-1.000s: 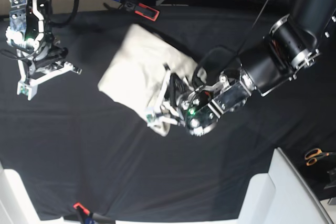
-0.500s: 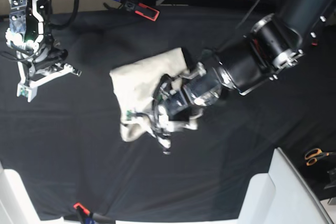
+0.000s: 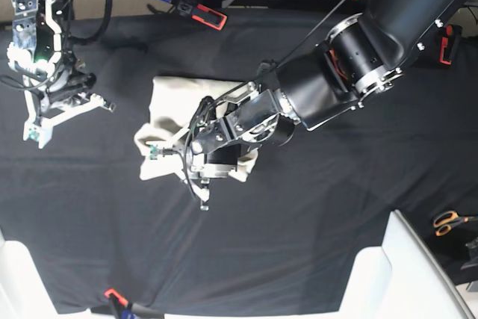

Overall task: Fold the T-shirt properly
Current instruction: 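Rotate and drag the bundle with left gripper toward the table center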

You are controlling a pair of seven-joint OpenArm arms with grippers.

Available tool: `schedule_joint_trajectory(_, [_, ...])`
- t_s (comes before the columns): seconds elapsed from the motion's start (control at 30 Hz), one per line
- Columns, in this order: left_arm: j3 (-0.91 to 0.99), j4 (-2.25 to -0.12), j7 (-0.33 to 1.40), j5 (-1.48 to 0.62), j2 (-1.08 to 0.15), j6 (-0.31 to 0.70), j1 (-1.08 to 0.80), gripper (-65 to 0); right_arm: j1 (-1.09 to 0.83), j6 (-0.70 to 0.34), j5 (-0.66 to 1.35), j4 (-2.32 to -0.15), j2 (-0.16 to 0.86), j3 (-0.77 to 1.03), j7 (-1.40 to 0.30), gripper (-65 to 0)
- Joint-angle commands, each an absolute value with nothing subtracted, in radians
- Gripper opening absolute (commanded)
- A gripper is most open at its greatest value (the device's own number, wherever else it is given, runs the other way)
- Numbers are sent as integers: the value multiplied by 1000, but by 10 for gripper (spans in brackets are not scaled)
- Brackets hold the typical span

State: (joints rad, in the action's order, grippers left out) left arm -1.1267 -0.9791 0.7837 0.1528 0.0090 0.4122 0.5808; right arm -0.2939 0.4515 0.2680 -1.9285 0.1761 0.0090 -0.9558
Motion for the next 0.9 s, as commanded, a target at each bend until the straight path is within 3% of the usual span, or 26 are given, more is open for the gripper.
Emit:
schedule_joint_trajectory(0.0, [-1121, -974, 783, 160, 18, 406, 608, -650, -286, 450, 260, -1943, 180, 13, -941, -642])
schedule_joint_trajectory(0.73, [-1109, -949, 829, 159, 18, 406, 670, -650, -285, 450, 260, -1943, 180, 13, -941, -642])
schedule_joint_trajectory(0.8, [-1109, -949, 835, 157, 18, 406, 680, -507, -285, 450, 260, -1943, 180, 10, -941, -642])
schedule_joint_trajectory(0.87, [-1109, -949, 835, 157, 18, 404, 691, -410, -285, 450, 260, -1943, 180, 10, -943, -642])
